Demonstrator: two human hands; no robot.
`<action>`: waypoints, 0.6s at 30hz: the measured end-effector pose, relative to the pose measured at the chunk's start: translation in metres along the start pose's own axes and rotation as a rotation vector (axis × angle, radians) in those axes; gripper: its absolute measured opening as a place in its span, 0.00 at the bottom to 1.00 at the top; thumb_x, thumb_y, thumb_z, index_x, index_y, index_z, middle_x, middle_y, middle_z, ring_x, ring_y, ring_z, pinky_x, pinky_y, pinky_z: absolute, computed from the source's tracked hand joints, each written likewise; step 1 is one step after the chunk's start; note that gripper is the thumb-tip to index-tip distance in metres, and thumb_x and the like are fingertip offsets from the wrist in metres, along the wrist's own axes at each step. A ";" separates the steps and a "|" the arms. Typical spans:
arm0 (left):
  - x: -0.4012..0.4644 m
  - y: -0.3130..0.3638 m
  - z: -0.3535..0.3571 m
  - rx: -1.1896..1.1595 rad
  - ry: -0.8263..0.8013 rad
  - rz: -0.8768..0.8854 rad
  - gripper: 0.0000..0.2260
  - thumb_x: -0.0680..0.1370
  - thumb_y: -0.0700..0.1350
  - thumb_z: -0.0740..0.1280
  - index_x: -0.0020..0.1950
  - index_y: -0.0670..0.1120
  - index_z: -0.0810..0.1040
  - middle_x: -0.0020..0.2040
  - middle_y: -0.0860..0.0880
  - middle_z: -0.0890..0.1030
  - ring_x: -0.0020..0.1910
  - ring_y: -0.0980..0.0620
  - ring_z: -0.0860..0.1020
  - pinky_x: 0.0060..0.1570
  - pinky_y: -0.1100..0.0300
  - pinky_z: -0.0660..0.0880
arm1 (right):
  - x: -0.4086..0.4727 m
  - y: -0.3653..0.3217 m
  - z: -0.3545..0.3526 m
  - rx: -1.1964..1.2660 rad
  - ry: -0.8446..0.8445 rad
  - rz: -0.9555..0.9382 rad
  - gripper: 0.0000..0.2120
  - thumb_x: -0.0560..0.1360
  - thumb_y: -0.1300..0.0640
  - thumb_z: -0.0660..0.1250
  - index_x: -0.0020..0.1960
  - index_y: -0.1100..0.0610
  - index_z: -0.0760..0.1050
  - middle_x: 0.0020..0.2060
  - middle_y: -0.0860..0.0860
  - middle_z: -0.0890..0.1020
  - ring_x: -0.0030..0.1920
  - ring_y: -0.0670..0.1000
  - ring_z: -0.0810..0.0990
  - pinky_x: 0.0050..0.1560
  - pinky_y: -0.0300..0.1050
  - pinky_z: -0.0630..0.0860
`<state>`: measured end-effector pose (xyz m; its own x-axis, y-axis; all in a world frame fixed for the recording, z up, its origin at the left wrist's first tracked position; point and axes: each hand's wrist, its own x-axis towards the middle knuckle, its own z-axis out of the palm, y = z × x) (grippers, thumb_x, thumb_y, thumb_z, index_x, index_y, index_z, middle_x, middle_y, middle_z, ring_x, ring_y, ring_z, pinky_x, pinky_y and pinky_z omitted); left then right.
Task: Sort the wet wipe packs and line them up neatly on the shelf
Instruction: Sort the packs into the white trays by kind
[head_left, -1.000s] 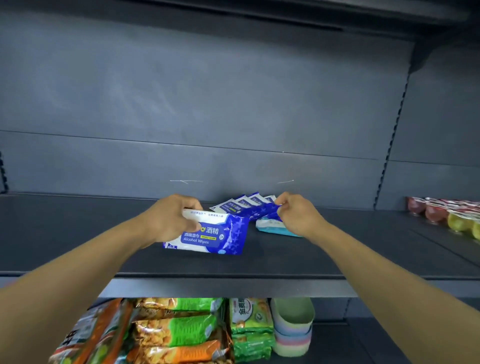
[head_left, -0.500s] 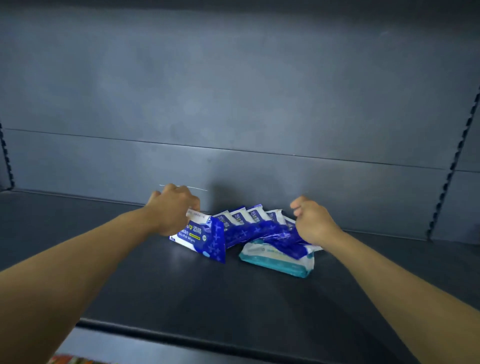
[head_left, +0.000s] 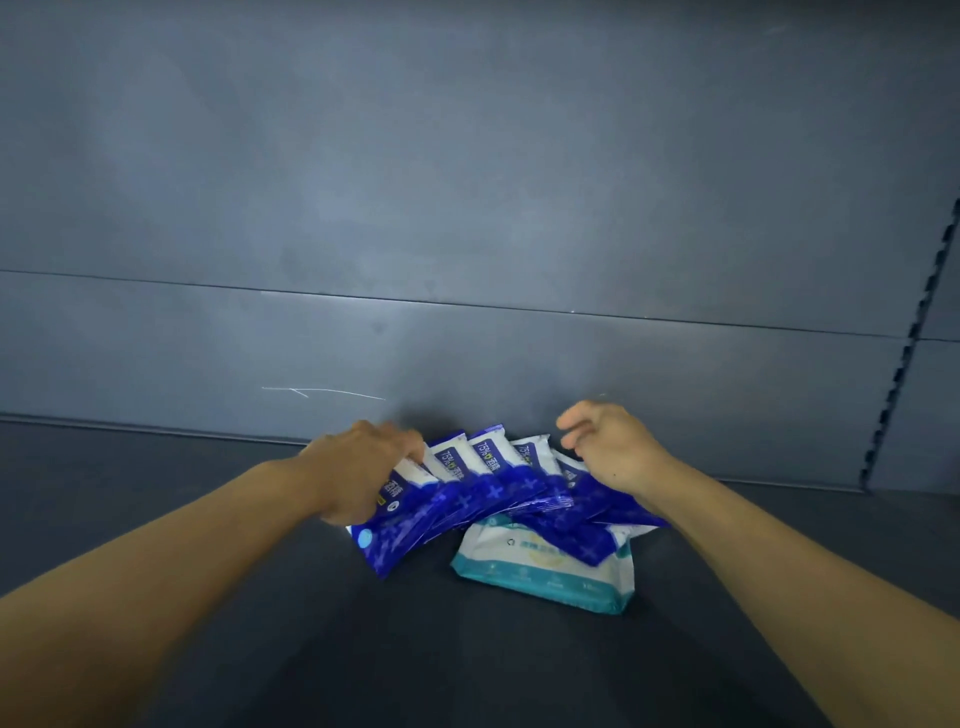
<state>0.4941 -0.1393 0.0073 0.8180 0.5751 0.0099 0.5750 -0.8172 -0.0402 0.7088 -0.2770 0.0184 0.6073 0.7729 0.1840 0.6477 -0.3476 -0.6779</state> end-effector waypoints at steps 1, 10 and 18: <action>0.002 -0.001 0.000 -0.029 -0.011 -0.002 0.31 0.71 0.35 0.65 0.69 0.56 0.61 0.68 0.54 0.67 0.62 0.50 0.69 0.50 0.55 0.72 | 0.000 -0.004 0.002 -0.038 -0.030 0.001 0.11 0.79 0.63 0.57 0.57 0.59 0.76 0.53 0.55 0.79 0.48 0.52 0.76 0.48 0.45 0.74; -0.001 -0.024 0.007 -0.783 -0.094 -0.227 0.31 0.74 0.36 0.69 0.73 0.50 0.59 0.60 0.50 0.77 0.59 0.50 0.76 0.60 0.56 0.73 | 0.003 -0.023 0.032 -0.016 -0.191 0.063 0.39 0.73 0.68 0.68 0.76 0.52 0.53 0.68 0.54 0.69 0.55 0.53 0.76 0.58 0.48 0.76; 0.004 -0.022 0.021 -0.950 -0.012 -0.197 0.31 0.70 0.37 0.75 0.69 0.47 0.64 0.59 0.50 0.78 0.56 0.53 0.78 0.56 0.57 0.76 | 0.021 -0.032 0.048 0.522 -0.233 0.247 0.26 0.66 0.54 0.77 0.57 0.67 0.73 0.45 0.61 0.83 0.43 0.58 0.84 0.48 0.55 0.80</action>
<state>0.4848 -0.1179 -0.0124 0.7088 0.7008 -0.0802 0.4783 -0.3939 0.7849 0.6784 -0.2245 0.0102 0.5563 0.8186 -0.1428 0.1548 -0.2710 -0.9501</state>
